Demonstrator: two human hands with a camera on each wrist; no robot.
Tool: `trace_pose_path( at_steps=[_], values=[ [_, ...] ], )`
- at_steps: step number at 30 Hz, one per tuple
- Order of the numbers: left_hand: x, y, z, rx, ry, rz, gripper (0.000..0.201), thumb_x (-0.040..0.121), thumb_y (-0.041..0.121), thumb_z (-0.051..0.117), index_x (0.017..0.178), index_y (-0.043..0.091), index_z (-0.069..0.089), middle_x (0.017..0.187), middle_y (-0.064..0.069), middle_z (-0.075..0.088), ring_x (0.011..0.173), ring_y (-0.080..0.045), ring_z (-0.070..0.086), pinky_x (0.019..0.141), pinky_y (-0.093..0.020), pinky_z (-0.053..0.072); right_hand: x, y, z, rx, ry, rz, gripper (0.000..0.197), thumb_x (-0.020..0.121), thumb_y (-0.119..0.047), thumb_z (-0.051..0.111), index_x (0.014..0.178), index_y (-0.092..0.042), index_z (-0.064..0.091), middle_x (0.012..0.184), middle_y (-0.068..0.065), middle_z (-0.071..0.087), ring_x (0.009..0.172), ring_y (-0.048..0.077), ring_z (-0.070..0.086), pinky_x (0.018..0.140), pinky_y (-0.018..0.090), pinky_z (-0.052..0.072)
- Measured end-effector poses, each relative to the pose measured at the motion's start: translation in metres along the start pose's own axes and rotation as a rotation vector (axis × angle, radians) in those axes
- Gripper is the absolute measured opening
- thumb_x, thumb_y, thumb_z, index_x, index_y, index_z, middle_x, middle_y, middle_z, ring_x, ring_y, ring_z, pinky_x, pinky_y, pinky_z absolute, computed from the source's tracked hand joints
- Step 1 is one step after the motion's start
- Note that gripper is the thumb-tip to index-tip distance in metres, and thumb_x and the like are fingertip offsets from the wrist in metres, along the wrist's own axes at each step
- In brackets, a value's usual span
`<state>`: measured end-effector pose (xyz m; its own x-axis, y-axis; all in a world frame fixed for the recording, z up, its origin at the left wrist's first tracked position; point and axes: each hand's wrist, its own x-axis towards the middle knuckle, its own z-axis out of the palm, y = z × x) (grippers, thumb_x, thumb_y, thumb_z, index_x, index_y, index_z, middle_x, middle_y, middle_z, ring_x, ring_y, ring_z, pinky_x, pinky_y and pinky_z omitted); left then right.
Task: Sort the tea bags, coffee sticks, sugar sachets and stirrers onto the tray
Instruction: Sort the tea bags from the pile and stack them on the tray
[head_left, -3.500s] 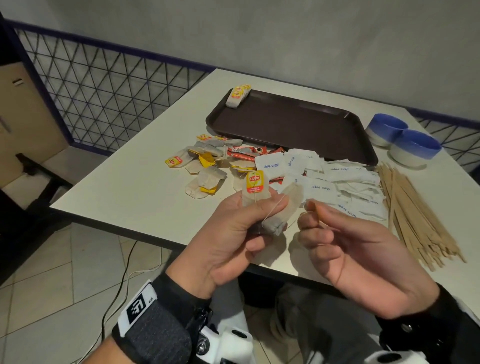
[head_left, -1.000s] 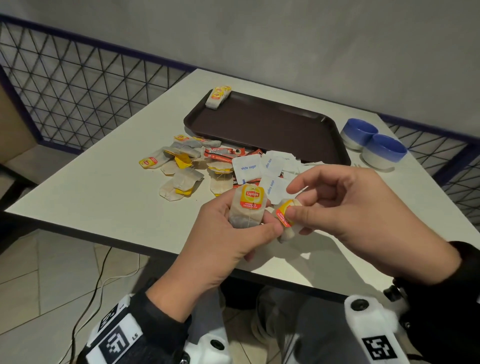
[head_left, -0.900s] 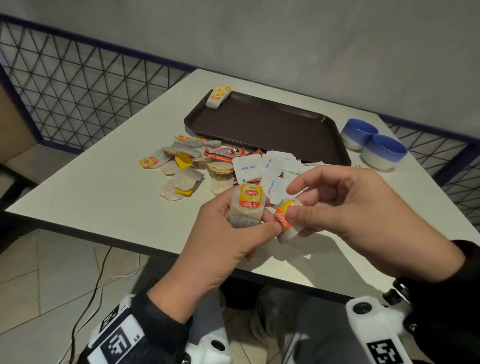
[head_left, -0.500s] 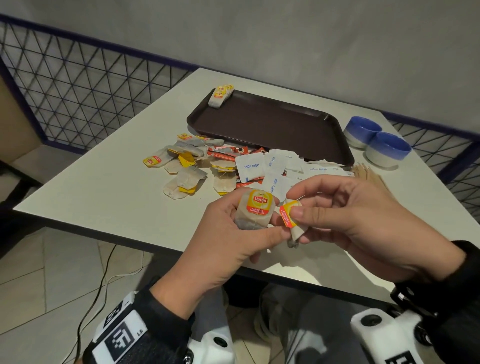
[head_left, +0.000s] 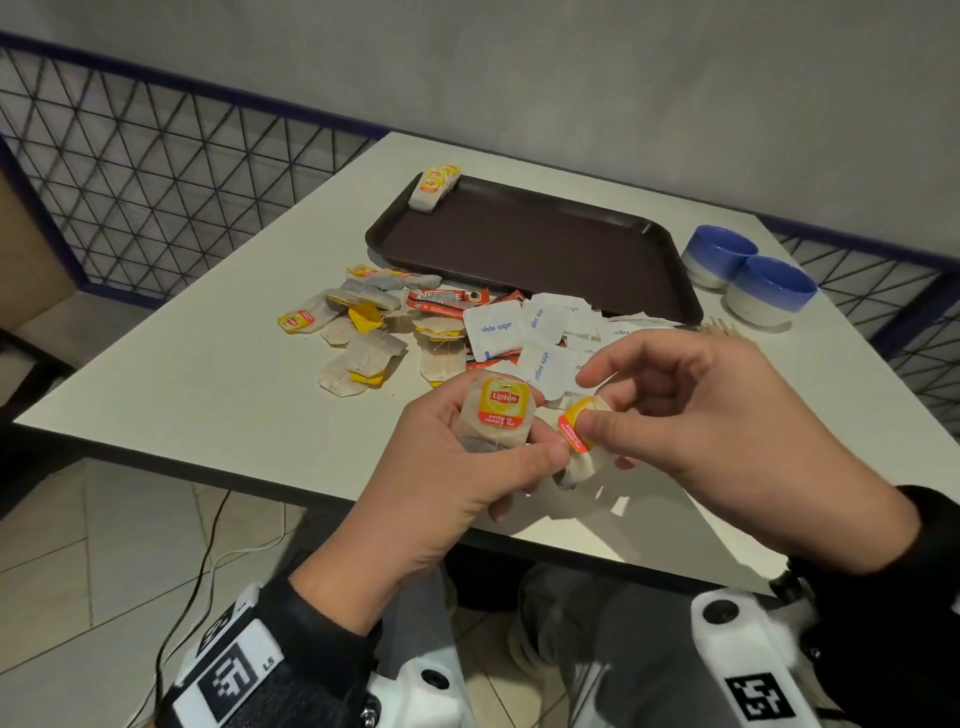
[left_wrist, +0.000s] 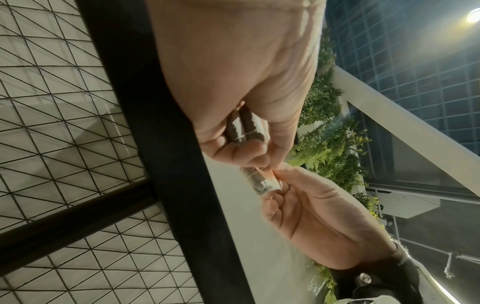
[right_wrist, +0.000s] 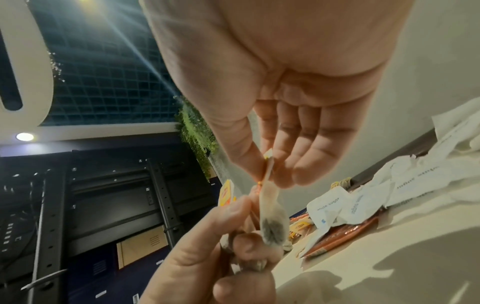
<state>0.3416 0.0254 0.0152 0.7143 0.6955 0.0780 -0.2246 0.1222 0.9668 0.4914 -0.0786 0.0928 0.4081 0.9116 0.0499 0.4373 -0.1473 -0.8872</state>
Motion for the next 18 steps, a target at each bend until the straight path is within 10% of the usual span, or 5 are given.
trace_pose_path(
  at_steps=[10,18],
  values=[
    [0.001,-0.001,0.0,0.018,-0.018,-0.007,0.03,0.075,0.007,0.086,0.097,0.018,0.068,0.081,-0.006,0.077,0.063,-0.016,0.062,0.046,-0.028,0.046,-0.001,0.0,0.0,-0.321,0.026,-0.16,0.026,0.077,-0.013,0.083,0.09,-0.031,0.071,0.076,-0.003,0.07,0.067,0.019,0.067,0.067,0.049,0.058],
    [0.002,-0.002,-0.002,-0.192,0.055,-0.016,0.047,0.075,0.015,0.086,0.119,0.018,0.069,0.109,-0.007,0.079,0.061,-0.017,0.063,0.041,-0.023,0.043,0.011,-0.02,-0.013,-0.002,-0.244,-0.022,0.026,0.071,-0.006,0.085,0.093,-0.016,0.075,0.079,0.018,0.073,0.065,0.029,0.065,0.064,0.039,0.06]
  ],
)
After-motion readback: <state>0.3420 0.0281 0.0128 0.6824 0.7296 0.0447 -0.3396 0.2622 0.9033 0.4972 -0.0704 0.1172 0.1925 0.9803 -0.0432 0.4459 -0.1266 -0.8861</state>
